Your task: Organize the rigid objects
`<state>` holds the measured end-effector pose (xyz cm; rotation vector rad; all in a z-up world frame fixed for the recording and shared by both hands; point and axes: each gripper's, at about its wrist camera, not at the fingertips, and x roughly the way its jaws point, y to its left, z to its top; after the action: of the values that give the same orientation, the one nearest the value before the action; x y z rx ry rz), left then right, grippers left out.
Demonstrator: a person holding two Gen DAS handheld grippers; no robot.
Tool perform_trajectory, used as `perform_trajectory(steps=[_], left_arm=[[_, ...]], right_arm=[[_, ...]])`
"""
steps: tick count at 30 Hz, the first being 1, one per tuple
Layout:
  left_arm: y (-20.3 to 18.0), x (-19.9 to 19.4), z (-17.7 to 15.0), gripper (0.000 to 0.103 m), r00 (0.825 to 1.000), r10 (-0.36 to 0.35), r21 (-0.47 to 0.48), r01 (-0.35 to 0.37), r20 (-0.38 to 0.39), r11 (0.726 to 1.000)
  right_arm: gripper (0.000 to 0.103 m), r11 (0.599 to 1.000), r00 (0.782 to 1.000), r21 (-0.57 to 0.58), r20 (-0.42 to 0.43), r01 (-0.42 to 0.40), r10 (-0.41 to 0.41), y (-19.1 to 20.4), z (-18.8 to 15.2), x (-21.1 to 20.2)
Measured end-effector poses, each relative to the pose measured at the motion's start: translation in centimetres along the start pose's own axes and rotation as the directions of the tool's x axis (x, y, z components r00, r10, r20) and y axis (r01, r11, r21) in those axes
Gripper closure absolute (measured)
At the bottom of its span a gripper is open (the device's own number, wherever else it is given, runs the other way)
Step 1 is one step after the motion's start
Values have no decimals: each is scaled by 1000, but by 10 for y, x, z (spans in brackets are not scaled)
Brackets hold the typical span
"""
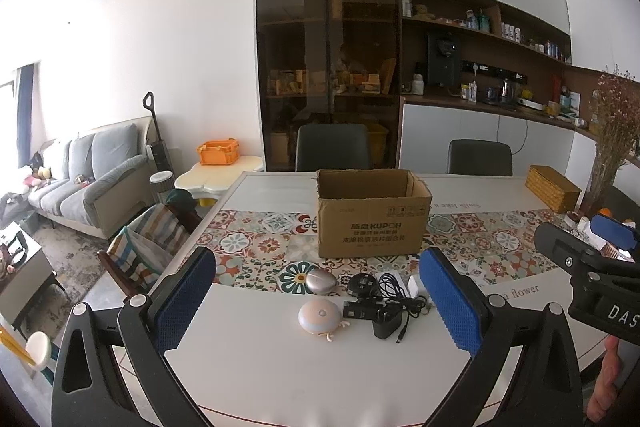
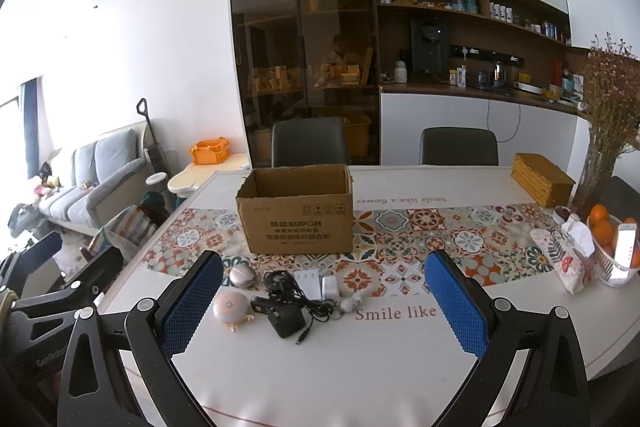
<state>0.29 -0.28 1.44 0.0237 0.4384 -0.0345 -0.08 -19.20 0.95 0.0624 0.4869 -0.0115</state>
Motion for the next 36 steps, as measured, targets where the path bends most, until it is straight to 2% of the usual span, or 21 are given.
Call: perform_trajectory(steps=[28, 32, 36], left_arm=[[0, 3, -2, 0, 1000, 0, 1, 0, -3, 1000], [0, 9, -9, 0, 1000, -6, 8, 6, -26, 1000], [1, 20, -19, 0, 997, -19, 6, 20, -78, 1000]], right_arm=[[2, 1000, 1000, -1, -5, -1, 1, 1, 2, 3], [2, 1000, 1000, -2, -12, -1, 1, 2, 2, 4], [2, 1000, 999, -4, -54, -3, 3, 3, -6, 18]])
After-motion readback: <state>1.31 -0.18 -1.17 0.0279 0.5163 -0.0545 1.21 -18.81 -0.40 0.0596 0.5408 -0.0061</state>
